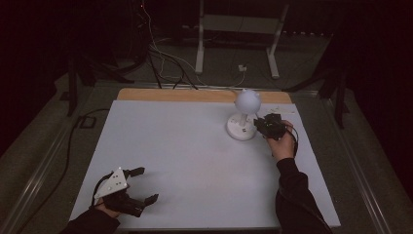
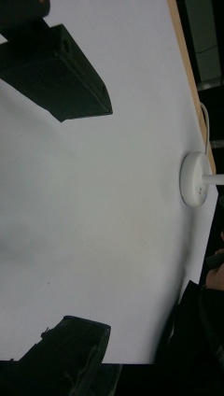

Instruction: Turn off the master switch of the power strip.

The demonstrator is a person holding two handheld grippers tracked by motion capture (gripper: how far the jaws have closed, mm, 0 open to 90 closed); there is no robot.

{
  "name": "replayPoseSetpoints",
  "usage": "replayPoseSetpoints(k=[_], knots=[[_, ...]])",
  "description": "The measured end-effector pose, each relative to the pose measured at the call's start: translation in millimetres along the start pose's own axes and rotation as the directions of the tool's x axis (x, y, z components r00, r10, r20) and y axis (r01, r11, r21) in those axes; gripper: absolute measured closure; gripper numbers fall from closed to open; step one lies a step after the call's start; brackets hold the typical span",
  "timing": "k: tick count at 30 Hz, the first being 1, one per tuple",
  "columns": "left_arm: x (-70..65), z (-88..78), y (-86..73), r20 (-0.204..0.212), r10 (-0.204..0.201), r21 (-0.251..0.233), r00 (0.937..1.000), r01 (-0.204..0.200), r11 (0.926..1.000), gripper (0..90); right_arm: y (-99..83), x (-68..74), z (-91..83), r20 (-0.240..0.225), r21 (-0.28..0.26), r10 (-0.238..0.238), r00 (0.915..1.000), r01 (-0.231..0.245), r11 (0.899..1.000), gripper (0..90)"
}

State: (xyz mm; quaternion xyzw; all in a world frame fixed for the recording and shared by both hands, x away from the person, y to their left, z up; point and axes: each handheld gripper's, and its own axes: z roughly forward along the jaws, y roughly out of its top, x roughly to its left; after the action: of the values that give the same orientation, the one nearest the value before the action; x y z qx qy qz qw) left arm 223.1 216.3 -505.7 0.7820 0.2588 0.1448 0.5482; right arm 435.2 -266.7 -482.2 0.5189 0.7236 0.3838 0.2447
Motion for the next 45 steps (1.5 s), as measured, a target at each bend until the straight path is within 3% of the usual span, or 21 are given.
replayPoseSetpoints(k=[7, 18, 21, 27, 45], knots=[[-0.2, 0.0, 0.0, 0.0, 0.001, 0.001, 1.0, -0.001, 1.0, 0.3, -2.6, 2.4, 3.8, 0.013, 0.008, 0.0, 0.9999, 0.0, 1.0, 89.8], [-0.2, 0.0, 0.1, 0.0, 0.002, 0.001, 1.0, -0.002, 1.0, 0.2, -6.8, 3.0, 9.9, 0.016, 0.02, -0.002, 0.9999, 0.002, 1.0, 90.0], [-0.3, 0.2, 0.1, 0.002, 0.001, 0.0, 1.0, -0.001, 1.0, 0.3, -10.3, 4.8, 12.6, 0.02, 0.022, -0.034, 0.9992, 0.033, 0.999, 90.0], [-0.4, 0.1, 0.1, 0.002, 0.001, 0.0, 1.0, -0.001, 1.0, 0.3, -14.6, 7.1, 16.8, 0.018, 0.024, -0.045, 0.9988, 0.044, 0.999, 90.0], [-0.9, 0.4, -0.1, 0.002, 0.003, 0.003, 1.0, -0.003, 1.0, 0.3, -22.3, 9.2, 20.9, 0.022, 0.002, -0.043, 0.9988, 0.043, 0.999, 90.0]])
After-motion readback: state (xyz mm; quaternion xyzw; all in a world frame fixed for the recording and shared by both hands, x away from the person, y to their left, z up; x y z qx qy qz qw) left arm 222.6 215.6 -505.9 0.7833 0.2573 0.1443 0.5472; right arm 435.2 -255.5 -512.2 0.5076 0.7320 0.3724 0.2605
